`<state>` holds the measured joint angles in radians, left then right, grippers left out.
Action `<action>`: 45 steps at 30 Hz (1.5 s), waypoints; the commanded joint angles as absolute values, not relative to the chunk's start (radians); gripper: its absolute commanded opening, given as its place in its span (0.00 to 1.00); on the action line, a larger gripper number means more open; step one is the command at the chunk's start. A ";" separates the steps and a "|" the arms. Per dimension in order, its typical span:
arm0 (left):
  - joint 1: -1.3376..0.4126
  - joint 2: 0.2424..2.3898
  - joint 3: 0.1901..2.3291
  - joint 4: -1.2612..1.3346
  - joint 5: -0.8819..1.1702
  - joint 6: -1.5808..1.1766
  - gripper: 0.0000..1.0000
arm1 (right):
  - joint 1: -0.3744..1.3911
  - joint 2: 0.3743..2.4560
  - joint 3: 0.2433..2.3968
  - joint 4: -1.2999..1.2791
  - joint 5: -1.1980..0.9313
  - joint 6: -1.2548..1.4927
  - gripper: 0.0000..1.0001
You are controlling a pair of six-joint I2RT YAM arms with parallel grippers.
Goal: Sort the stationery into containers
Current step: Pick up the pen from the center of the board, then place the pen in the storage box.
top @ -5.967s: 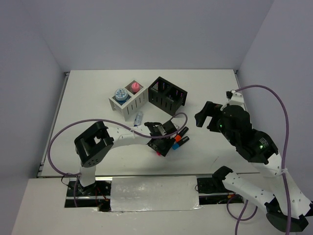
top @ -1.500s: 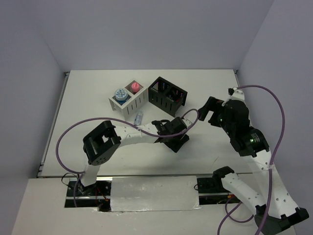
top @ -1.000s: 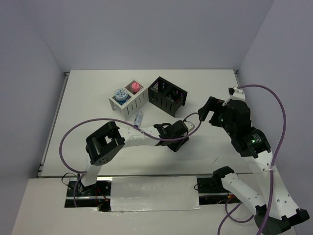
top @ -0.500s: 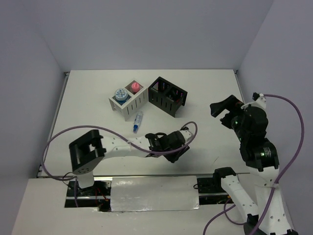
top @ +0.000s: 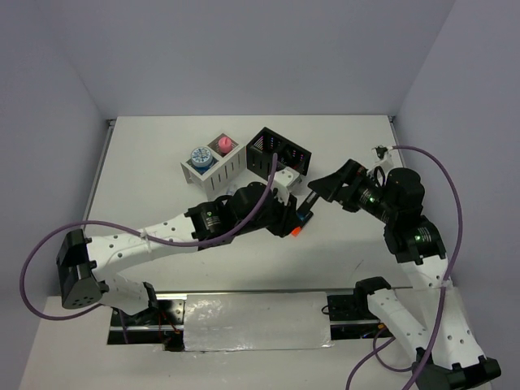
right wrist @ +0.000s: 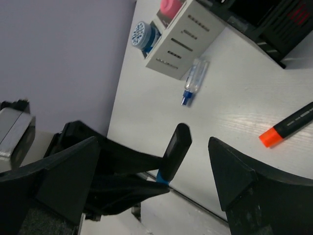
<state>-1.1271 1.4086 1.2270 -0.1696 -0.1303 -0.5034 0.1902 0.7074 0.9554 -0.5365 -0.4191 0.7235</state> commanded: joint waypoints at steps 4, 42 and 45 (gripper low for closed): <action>-1.111 1.387 1.270 -0.132 -0.097 -0.499 0.00 | 0.236 0.687 0.930 -0.483 -0.514 0.744 0.95; -1.100 1.312 1.200 -0.051 0.035 -0.469 0.00 | 0.288 0.795 0.833 -0.420 -0.333 0.683 0.03; -1.098 1.313 1.212 -0.080 0.017 -0.456 0.00 | 0.288 0.802 0.838 -0.420 -0.322 0.663 0.00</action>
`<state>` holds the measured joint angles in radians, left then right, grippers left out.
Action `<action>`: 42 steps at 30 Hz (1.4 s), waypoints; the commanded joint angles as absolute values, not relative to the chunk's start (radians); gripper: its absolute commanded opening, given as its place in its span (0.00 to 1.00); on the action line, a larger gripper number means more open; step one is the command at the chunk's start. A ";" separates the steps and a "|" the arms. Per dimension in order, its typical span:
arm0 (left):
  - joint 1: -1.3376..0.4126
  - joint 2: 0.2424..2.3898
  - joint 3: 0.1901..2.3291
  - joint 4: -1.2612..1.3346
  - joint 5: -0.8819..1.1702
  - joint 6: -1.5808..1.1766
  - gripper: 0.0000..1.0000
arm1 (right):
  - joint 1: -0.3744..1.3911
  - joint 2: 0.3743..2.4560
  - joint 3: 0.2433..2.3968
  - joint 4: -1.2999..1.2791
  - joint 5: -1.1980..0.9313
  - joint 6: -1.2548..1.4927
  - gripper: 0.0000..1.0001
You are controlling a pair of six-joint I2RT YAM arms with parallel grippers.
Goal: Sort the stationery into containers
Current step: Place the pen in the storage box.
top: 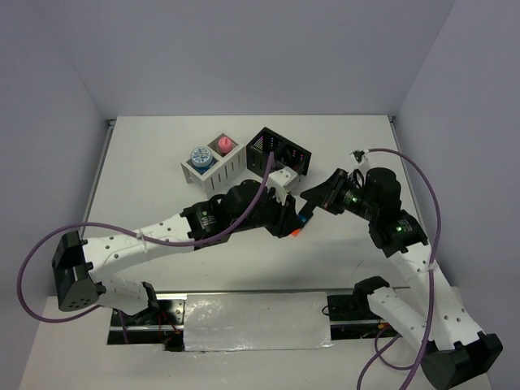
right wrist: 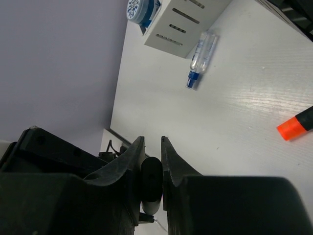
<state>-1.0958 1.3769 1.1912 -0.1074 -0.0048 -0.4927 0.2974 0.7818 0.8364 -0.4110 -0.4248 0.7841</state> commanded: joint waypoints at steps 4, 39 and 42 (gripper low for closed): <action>-1.095 1.322 1.262 -0.188 -0.113 -0.471 0.64 | 0.287 0.824 0.856 -0.404 -0.293 0.595 0.00; -0.857 1.163 1.190 -0.700 -0.256 -0.632 0.99 | 0.360 1.750 1.477 -0.029 0.130 0.238 0.21; -0.857 1.187 1.196 -0.693 -0.256 -0.621 0.99 | 0.364 1.729 1.440 -0.025 0.130 0.258 0.59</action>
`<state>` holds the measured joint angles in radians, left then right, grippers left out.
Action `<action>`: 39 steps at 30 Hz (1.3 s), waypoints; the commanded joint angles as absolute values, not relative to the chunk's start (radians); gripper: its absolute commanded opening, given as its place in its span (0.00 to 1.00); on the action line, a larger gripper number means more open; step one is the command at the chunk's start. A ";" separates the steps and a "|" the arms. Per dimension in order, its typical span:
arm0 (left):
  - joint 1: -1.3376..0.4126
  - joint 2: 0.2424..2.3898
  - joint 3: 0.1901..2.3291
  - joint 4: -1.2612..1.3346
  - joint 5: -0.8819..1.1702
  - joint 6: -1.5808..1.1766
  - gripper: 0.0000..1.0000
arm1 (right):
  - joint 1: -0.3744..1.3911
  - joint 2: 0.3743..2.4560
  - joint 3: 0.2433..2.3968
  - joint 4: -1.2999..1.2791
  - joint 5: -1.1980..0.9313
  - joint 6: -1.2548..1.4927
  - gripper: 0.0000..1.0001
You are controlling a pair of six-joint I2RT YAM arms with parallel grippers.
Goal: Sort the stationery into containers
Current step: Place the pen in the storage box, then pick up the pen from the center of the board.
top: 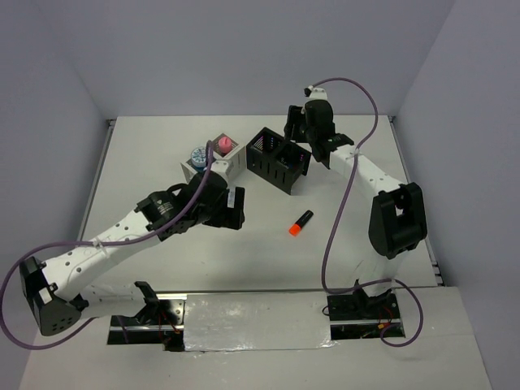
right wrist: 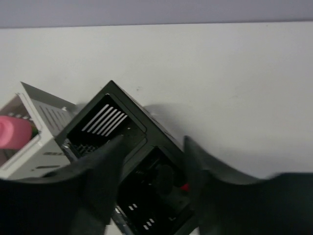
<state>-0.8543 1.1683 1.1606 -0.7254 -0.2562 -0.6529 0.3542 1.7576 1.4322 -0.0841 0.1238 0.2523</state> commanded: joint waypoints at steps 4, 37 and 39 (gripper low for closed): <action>-0.857 1.226 1.212 -0.673 -0.242 -0.608 0.99 | 0.361 1.710 1.422 -0.041 0.126 0.245 0.76; -1.003 2.258 1.760 -0.560 -0.218 -0.426 0.82 | 0.164 0.626 1.045 -0.845 -0.048 0.463 1.00; -1.017 2.264 1.738 -0.551 -0.225 -0.440 0.76 | 0.164 0.626 1.045 -0.856 -0.058 0.465 1.00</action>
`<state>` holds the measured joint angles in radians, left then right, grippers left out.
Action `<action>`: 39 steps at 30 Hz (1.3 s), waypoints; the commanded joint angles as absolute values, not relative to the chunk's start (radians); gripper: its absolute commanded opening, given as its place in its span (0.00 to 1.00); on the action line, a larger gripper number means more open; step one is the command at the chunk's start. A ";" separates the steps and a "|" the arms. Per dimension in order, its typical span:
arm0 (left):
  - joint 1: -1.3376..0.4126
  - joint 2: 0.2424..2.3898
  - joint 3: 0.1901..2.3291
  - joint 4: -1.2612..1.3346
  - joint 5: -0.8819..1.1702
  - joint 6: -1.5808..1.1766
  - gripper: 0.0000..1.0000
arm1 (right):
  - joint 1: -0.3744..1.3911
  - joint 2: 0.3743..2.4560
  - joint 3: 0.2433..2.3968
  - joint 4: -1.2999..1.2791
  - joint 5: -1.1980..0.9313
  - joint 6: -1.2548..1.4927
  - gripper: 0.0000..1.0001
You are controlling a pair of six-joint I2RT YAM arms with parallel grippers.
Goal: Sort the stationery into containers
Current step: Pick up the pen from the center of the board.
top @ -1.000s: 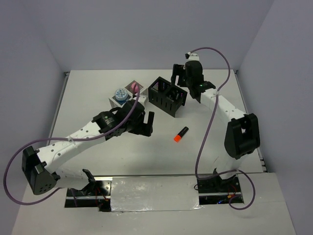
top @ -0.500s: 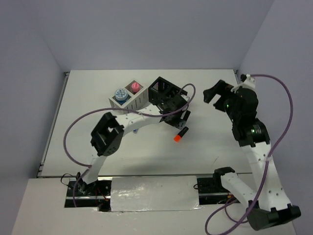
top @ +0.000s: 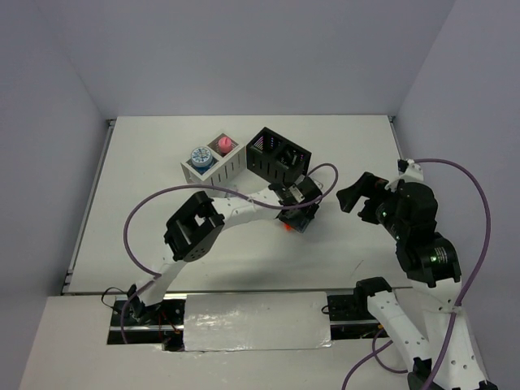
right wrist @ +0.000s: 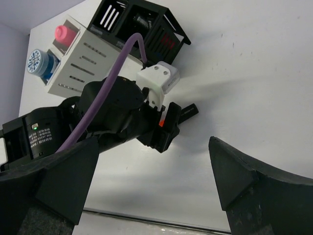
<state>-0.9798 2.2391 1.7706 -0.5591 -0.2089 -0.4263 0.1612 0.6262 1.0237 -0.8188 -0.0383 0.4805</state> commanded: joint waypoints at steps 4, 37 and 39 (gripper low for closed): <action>-1.037 2.252 1.672 -0.505 -0.187 -0.456 0.70 | 0.164 0.626 1.040 -0.847 -0.072 0.474 1.00; -1.051 1.430 1.193 -0.015 0.113 -0.515 0.00 | 0.314 0.707 0.742 -0.330 -0.361 0.790 0.81; -1.051 1.433 1.201 -0.015 0.107 -0.515 0.00 | 0.314 0.718 0.741 -0.337 -0.354 0.790 0.72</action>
